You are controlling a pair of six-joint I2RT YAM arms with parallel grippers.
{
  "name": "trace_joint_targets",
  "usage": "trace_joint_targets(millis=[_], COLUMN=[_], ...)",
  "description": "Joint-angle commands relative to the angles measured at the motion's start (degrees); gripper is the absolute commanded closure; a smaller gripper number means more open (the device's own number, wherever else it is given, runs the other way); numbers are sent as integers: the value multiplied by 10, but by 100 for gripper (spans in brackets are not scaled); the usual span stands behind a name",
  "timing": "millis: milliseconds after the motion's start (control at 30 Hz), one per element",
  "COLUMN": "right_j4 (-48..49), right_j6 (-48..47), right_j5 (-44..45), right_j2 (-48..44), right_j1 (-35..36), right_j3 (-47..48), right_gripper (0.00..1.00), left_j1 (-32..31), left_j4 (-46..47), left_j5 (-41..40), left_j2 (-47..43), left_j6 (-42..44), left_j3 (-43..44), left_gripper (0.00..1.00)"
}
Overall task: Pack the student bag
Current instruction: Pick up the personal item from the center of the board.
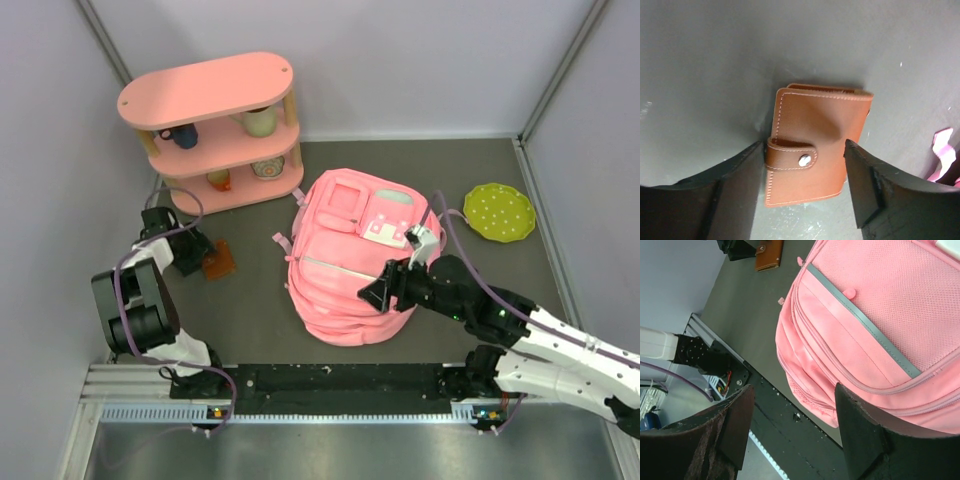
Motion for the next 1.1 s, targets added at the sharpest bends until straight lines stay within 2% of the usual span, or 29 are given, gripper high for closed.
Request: trace_joint_targets(millis=[0, 67, 167, 367, 533, 733, 1067], right_j4=[44, 60, 71, 77, 83, 83, 86], right_j6=[-11, -9, -4, 4, 10, 13, 10], right_j5=[-3, -19, -40, -67, -61, -59, -57], right_j2=[41, 76, 117, 151, 148, 148, 152], right_j1=[3, 4, 4, 4, 4, 4, 4], right_j3=[24, 35, 59, 65, 60, 54, 57], right_gripper=[35, 35, 35, 35, 35, 35, 35], left_j1=[-37, -59, -76, -81, -84, -86, -88], left_j4=[-1, -1, 4, 18, 29, 34, 5], left_j5=[6, -10, -11, -4, -2, 6, 61], left_j2=[-28, -34, -35, -24, -22, -51, -200], left_j6=[13, 18, 18, 18, 15, 6, -9], left_j3=[-36, -45, -52, -56, -61, -76, -93], left_gripper=[34, 36, 51, 69, 100, 100, 100])
